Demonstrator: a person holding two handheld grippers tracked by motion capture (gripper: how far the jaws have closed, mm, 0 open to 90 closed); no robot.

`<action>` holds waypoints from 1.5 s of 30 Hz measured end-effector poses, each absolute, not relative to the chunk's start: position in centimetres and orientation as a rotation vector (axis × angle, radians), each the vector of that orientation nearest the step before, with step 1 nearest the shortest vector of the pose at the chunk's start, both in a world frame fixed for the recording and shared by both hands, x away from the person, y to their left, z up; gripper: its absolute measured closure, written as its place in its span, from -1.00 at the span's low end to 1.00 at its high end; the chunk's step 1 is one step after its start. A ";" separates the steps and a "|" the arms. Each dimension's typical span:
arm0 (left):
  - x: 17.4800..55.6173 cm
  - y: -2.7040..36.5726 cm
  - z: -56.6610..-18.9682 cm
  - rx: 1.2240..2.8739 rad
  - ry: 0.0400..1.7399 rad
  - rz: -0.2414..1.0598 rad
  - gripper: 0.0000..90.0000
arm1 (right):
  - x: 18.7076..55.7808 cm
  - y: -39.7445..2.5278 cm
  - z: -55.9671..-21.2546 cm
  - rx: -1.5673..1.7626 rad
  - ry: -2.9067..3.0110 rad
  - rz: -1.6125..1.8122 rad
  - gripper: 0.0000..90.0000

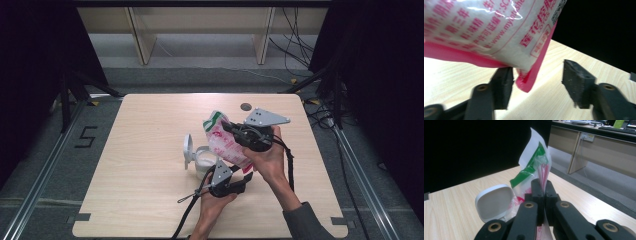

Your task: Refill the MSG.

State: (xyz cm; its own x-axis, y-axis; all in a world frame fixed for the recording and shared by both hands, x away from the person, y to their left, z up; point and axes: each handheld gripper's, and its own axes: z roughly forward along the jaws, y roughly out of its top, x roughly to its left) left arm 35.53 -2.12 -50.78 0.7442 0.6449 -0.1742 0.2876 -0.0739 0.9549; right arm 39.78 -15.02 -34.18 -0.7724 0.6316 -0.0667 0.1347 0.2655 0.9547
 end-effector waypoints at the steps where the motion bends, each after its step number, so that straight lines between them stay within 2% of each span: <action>1: 35.5 -2.1 -50.8 1.673 0.755 0.348 -0.09 | 39.7 -15.2 -34.2 0.711 2.101 1.519 1.00; 3: 35.4 -1.9 -50.7 1.685 0.770 0.336 -0.13 | 39.5 -15.5 -34.4 0.754 2.094 1.548 1.00; 7: 35.0 -1.8 -50.7 1.699 0.792 0.327 -0.33 | 39.6 -16.3 -34.9 0.790 2.086 1.602 1.00; 14: 34.1 -1.5 -50.4 1.709 0.792 0.367 -0.42 | 39.5 -17.5 -35.8 0.808 2.057 1.661 1.00; 36: 32.2 -0.3 -49.8 1.696 0.778 0.352 -0.40 | 39.3 -19.8 -38.6 0.884 2.062 1.621 1.00; 45: 31.8 1.7 -49.2 1.698 0.766 0.362 -0.41 | 37.4 -23.2 -39.5 0.940 2.027 1.620 1.00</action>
State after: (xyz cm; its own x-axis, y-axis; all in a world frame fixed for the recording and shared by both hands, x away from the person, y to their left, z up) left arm 31.82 1.69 -49.20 0.7369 0.6576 -0.1566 0.2964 -0.1060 0.9492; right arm 37.43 -23.15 -39.55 -0.7043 0.7010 0.1122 0.2638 0.1117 0.9581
